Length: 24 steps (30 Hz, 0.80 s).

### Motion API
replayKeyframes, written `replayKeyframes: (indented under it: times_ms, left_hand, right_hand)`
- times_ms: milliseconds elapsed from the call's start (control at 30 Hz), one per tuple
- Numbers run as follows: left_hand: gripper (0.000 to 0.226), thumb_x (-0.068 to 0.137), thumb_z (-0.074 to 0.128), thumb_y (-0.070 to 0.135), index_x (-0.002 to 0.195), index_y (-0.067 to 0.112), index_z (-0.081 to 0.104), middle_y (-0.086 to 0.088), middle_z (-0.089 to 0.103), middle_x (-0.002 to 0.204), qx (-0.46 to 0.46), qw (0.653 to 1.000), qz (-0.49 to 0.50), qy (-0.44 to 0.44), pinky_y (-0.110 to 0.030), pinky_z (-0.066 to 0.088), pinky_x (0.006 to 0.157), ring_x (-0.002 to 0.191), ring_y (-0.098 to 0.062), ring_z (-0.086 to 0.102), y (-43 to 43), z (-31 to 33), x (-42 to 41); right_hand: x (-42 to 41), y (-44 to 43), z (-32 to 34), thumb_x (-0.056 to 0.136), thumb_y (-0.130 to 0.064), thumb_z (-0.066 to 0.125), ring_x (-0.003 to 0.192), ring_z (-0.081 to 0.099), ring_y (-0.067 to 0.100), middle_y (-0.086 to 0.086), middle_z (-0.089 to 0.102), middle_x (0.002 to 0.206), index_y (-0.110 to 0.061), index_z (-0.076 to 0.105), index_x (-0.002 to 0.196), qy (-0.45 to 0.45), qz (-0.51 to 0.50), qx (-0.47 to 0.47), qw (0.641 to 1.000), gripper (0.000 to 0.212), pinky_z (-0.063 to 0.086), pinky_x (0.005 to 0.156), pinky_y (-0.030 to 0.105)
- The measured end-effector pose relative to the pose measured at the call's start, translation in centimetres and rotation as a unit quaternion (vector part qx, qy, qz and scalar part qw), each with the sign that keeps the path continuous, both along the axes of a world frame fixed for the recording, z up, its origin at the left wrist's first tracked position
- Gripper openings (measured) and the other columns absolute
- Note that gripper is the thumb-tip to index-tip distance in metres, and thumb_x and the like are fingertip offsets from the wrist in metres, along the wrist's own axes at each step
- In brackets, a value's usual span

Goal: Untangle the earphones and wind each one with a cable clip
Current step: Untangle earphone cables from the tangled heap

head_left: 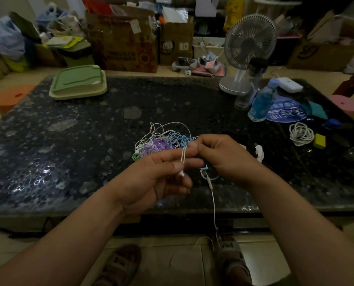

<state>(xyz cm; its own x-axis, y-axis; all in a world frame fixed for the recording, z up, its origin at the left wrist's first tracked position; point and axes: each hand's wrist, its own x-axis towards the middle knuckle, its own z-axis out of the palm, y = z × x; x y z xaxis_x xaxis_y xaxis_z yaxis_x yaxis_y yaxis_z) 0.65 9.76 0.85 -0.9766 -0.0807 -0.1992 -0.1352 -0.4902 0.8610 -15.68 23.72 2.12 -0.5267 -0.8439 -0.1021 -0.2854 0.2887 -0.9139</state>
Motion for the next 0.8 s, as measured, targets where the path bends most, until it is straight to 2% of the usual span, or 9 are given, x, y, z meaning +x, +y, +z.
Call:
replayKeyframes:
  times_ms: [100, 200, 300, 433, 500, 567, 667, 733, 800]
  left_hand:
    - [0.040, 0.102, 0.049, 0.004, 0.136, 0.015, 0.067, -0.010, 0.072, 0.131, 0.044, 0.997, 0.061, 0.015, -0.025, 0.061, 0.070, 0.080, -0.014, 0.069, 0.0, 0.2, -0.2]
    - [0.039, 0.106, 0.047, 0.004, 0.141, 0.016, 0.060, -0.005, 0.072, 0.131, -0.007, 0.994, 0.112, 0.003, -0.024, 0.061, 0.072, 0.085, -0.014, 0.069, -0.4, 0.2, -0.6]
    - [0.040, 0.106, 0.051, 0.003, 0.141, 0.020, 0.059, 0.000, 0.076, 0.122, -0.182, 0.975, 0.125, -0.015, -0.025, 0.059, 0.076, 0.084, -0.013, 0.069, -0.8, -0.6, -0.6]
    - [0.039, 0.106, 0.055, 0.007, 0.140, 0.025, 0.063, 0.006, 0.078, 0.103, -0.452, 0.889, 0.074, -0.003, -0.031, 0.059, 0.088, 0.093, -0.008, 0.072, -1.1, -2.0, -0.4]
    - [0.041, 0.106, 0.058, 0.012, 0.142, 0.031, 0.062, 0.020, 0.075, 0.102, -0.483, 0.874, 0.049, -0.016, -0.026, 0.057, 0.091, 0.094, 0.003, 0.069, -1.3, -2.0, -0.3]
    - [0.043, 0.105, 0.059, 0.015, 0.141, 0.039, 0.062, 0.028, 0.073, 0.093, -0.508, 0.860, 0.028, -0.034, -0.017, 0.054, 0.082, 0.086, 0.008, 0.067, -1.4, -1.6, -0.2]
    - [0.039, 0.104, 0.060, 0.017, 0.127, 0.048, 0.067, 0.013, 0.075, 0.089, -0.518, 0.854, 0.006, -0.041, -0.032, 0.061, 0.079, 0.080, -0.006, 0.072, -1.5, -1.6, -0.2]
    - [0.031, 0.104, 0.061, 0.016, 0.121, 0.040, 0.071, 0.004, 0.075, 0.085, -0.502, 0.863, -0.012, -0.046, -0.038, 0.063, 0.081, 0.079, -0.014, 0.074, -1.4, -1.5, -0.1]
    - [0.021, 0.105, 0.060, 0.015, 0.117, 0.026, 0.072, 0.001, 0.075, 0.083, -0.476, 0.877, -0.046, -0.045, -0.035, 0.062, 0.079, 0.079, -0.015, 0.075, -1.1, -1.3, -0.1]
  right_hand:
    - [1.2, -0.5, -0.9, 0.107, -0.025, 0.056, 0.086, 0.069, 0.007, 0.003, 0.078, 0.095, -0.016, 0.076, 0.105, -0.054, 0.013, 0.000, 0.998, 0.022, 0.052, 0.082, 0.027]
    - [2.6, -0.8, -1.6, 0.108, -0.028, 0.054, 0.081, 0.068, 0.009, -0.001, 0.075, 0.093, -0.021, 0.075, 0.105, 0.059, 0.046, 0.052, 0.996, 0.022, 0.054, 0.077, 0.039]
    - [3.2, -1.1, -1.7, 0.108, -0.024, 0.049, 0.071, 0.059, 0.010, 0.000, 0.068, 0.084, -0.021, 0.070, 0.097, 0.157, 0.061, 0.095, 0.981, 0.024, 0.051, 0.072, 0.043]
    - [3.3, -0.9, -1.3, 0.105, -0.030, 0.051, 0.075, 0.061, 0.008, -0.008, 0.067, 0.082, -0.026, 0.068, 0.093, 0.247, 0.071, 0.118, 0.959, 0.021, 0.053, 0.071, 0.038]
    - [3.2, -0.7, -1.1, 0.102, -0.033, 0.058, 0.073, 0.059, 0.007, -0.008, 0.065, 0.079, -0.024, 0.068, 0.089, 0.261, 0.052, 0.115, 0.957, 0.019, 0.051, 0.068, 0.035]
    - [3.0, -0.6, -0.8, 0.099, -0.032, 0.063, 0.070, 0.060, 0.006, -0.008, 0.065, 0.075, -0.025, 0.068, 0.085, 0.254, 0.040, 0.103, 0.961, 0.017, 0.050, 0.064, 0.032]
    - [2.4, -0.3, -0.1, 0.097, -0.030, 0.068, 0.069, 0.062, 0.004, -0.008, 0.066, 0.074, -0.025, 0.071, 0.085, 0.224, 0.024, 0.074, 0.971, 0.013, 0.048, 0.061, 0.023]
    - [2.0, -0.1, 0.3, 0.095, -0.030, 0.072, 0.072, 0.063, 0.002, -0.010, 0.068, 0.074, -0.025, 0.072, 0.085, 0.210, 0.008, 0.047, 0.976, 0.012, 0.045, 0.059, 0.015]
    - [1.6, 0.1, 0.6, 0.093, -0.027, 0.077, 0.072, 0.064, 0.000, -0.012, 0.070, 0.076, -0.025, 0.072, 0.084, 0.183, 0.002, 0.016, 0.983, 0.010, 0.047, 0.062, 0.013]
